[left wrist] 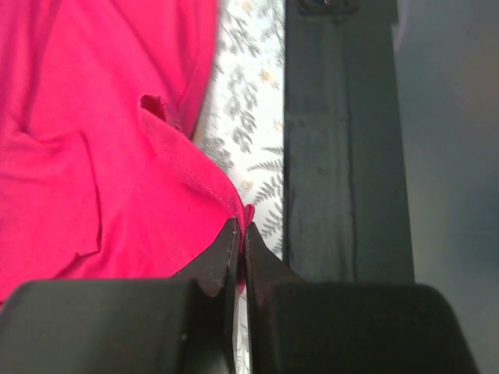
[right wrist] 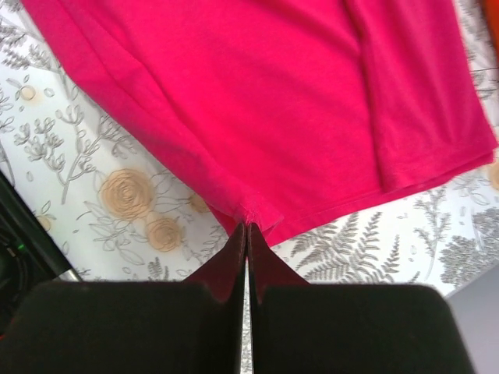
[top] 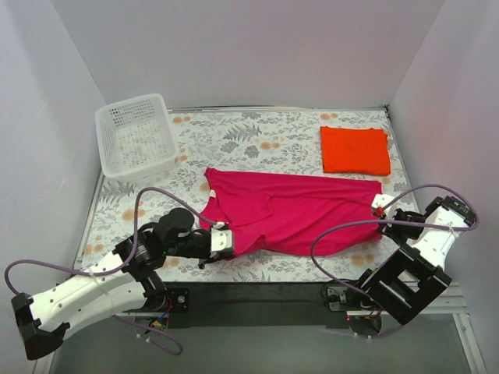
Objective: Fold and stack the t-shirts
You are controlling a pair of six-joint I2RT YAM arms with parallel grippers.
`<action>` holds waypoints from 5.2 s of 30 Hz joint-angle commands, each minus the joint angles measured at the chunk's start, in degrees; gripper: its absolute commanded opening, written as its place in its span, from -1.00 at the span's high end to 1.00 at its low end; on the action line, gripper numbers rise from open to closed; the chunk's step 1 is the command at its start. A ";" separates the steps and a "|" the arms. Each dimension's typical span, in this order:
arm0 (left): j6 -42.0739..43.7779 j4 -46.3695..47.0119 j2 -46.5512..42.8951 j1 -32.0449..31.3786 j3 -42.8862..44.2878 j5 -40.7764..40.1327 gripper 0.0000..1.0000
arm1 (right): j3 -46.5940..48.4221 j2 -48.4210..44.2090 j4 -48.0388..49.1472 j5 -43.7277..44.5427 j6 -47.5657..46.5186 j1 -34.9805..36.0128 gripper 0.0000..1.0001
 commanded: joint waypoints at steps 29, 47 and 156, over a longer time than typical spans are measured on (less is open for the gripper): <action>4.73 12.76 5.19 0.62 0.51 -29.81 1.00 | 7.31 16.65 19.85 -0.97 30.79 0.24 0.97; 8.42 29.99 21.19 9.67 4.46 -34.21 1.00 | 7.49 23.60 38.04 7.20 53.90 15.44 0.97; 22.48 -6.47 0.45 11.35 -2.57 -2.30 1.00 | -4.63 -11.38 -0.45 17.93 3.82 11.06 0.97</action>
